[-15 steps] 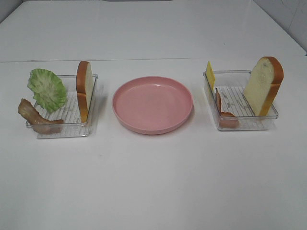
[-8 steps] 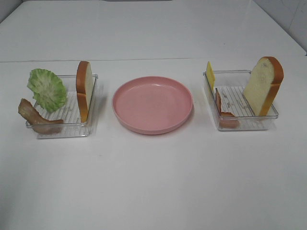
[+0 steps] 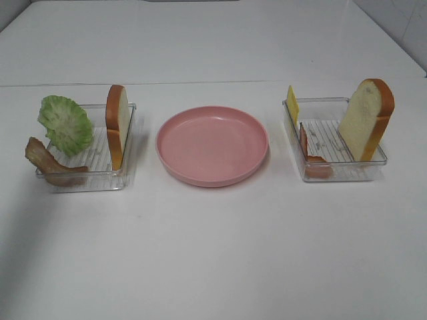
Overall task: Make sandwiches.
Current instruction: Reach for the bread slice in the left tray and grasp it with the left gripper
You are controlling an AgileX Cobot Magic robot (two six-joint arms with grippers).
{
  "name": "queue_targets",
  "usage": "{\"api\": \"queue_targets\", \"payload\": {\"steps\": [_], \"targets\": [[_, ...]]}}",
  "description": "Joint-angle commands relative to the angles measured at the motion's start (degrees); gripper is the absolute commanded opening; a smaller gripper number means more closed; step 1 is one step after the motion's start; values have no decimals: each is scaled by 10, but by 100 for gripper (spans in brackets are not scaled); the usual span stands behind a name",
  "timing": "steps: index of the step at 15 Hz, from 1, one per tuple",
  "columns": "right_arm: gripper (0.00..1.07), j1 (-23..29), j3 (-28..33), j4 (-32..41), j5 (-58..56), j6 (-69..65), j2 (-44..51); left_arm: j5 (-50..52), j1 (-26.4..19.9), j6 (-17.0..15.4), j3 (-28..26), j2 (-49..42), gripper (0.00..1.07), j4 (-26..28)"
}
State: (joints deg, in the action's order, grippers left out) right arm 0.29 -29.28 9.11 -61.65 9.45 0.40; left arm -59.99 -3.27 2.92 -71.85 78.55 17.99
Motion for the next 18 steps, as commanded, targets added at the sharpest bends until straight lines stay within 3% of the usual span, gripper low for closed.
{"api": "queue_targets", "payload": {"steps": [1,2,7,12,18], "targets": [[81,-3,2,1,5,1,7,-55,11,-25,-88,97,75,6],[81,-3,2,1,5,1,7,-71,28,-29,-127,143,75,-6],[81,-3,2,1,5,1,7,-134,168,-168,-329,315,75,-146],[81,-3,2,1,5,1,7,-134,229,-206,-390,399,75,-158],[81,-3,2,1,5,1,7,-109,230,-207,-389,447,74,-171]]}}
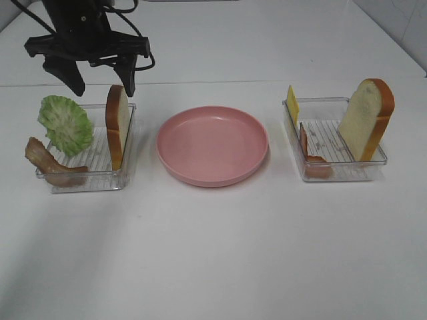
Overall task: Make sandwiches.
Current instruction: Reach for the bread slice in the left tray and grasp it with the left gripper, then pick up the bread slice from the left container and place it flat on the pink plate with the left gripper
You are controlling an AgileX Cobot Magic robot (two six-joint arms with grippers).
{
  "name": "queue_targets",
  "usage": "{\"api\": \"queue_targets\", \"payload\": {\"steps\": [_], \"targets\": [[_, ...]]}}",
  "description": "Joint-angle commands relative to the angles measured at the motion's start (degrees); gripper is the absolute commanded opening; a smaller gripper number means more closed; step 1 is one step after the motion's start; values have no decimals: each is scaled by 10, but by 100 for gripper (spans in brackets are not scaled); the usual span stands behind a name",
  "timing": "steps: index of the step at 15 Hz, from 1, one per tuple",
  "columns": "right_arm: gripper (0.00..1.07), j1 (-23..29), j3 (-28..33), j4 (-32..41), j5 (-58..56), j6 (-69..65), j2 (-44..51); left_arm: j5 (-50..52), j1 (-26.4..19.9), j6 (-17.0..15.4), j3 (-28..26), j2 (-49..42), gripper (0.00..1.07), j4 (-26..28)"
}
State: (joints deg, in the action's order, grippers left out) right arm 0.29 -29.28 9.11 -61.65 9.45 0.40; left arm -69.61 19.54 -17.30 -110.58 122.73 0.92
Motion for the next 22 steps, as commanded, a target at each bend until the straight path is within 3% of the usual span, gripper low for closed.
{"api": "queue_targets", "payload": {"steps": [1,7,11,15,22], "targets": [[81,-3,2,1,5,1,7,4,2,-5,-2,14,72,0],[81,-3,2,1,5,1,7,16,2,-5,-2,46,67,0],[81,-3,2,1,5,1,7,20,2,-5,-2,48,41,-1],[81,-3,2,1,5,1,7,47,2,-5,-2,48,1,2],[81,-3,2,1,5,1,7,-1,2,1,-26,-14,0,3]]}}
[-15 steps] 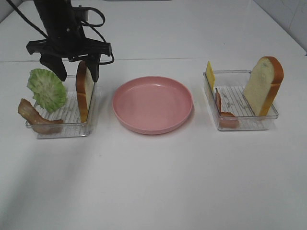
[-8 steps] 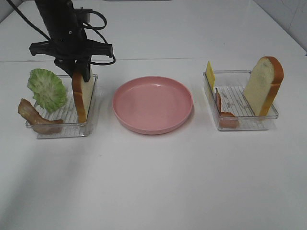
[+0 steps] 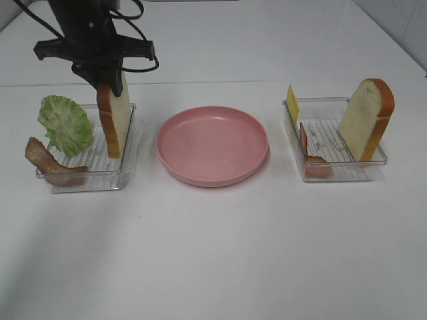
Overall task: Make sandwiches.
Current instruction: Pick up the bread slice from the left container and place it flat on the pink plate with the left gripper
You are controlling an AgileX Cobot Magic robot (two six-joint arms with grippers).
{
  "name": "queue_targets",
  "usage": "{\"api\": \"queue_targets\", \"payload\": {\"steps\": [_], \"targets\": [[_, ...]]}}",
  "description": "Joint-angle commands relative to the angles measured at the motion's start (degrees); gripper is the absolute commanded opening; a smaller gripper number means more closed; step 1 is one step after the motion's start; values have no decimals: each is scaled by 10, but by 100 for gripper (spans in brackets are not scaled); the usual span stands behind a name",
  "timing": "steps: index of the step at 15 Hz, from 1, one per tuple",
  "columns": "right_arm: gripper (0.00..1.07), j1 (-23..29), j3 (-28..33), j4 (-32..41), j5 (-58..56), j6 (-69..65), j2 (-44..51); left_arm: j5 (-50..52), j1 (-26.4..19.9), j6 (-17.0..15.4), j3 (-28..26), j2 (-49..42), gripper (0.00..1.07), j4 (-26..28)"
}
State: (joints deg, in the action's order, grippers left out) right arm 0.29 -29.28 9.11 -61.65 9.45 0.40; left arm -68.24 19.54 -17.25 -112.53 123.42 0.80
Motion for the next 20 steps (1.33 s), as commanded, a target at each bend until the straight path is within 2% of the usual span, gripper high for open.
{"api": "queue_targets", "payload": {"steps": [1,2,3,5,8,9,10,11,13,14,16,20], "targets": [[81,-3,2,1,5,1,7,-25,-2,7,-19,-40,0,13],[81,-3,2,1,5,1,7,-28,-3,13,-23,-45,0,21],[81,-3,2,1,5,1,7,-31,-10,34,-40,-50,0,51],[81,-3,2,1,5,1,7,-17,-30,88,-61,-50,0,152],[81,-3,2,1,5,1,7,38,-61,182,-60,-37,0,306],[81,-3,2,1,5,1,7,46,-62,211,-60,-23,0,348],[81,-3,2,1,5,1,7,45,-62,246,-60,25,0,415],[81,-3,2,1,5,1,7,45,-62,263,-60,52,0,455],[81,-3,2,1,5,1,7,45,-62,270,-60,63,0,471],[81,-3,2,1,5,1,7,38,-61,309,-60,126,0,561],[81,-3,2,1,5,1,7,29,-58,320,-60,159,0,600],[81,-3,2,1,5,1,7,48,-42,348,-60,202,0,619]]}}
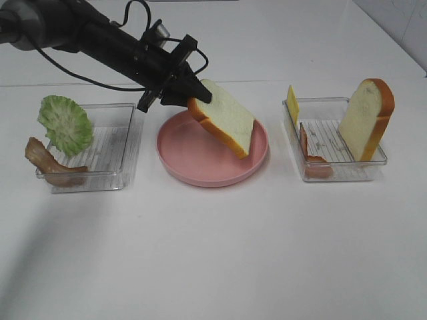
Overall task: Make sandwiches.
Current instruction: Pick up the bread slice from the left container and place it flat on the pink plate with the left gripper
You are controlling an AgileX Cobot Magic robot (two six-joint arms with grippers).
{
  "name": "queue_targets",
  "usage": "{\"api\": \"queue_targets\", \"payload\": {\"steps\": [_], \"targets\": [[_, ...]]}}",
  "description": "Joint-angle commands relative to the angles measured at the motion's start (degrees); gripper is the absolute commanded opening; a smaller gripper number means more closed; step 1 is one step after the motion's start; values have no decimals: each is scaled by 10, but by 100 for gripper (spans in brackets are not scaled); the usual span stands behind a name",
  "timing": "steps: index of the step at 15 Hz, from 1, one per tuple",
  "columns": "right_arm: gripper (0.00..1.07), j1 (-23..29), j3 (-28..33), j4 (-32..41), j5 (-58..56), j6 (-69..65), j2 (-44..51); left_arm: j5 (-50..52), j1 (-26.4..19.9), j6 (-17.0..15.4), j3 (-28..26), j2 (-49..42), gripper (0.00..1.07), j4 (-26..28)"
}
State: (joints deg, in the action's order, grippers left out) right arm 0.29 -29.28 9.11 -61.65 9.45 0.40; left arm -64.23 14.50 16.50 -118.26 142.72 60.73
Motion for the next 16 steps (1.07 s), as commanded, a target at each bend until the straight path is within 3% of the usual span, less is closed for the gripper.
{"api": "queue_targets", "payload": {"steps": [1,7,10,12,14,16], "targets": [[81,-3,2,1,5,0,7,13,13,10,-3,11,0,18],[81,-3,2,1,5,-1,7,37,13,6,-3,11,3,-2],[81,-3,2,1,5,-1,7,21,13,-33,-3,11,24,-10],[81,-3,2,1,5,-1,7,19,13,-40,-3,11,50,-11],[81,-3,2,1,5,-1,7,10,13,-45,-3,11,64,-11],[81,-3,2,1,5,-1,7,-4,13,-44,-3,9,69,-18]]}}
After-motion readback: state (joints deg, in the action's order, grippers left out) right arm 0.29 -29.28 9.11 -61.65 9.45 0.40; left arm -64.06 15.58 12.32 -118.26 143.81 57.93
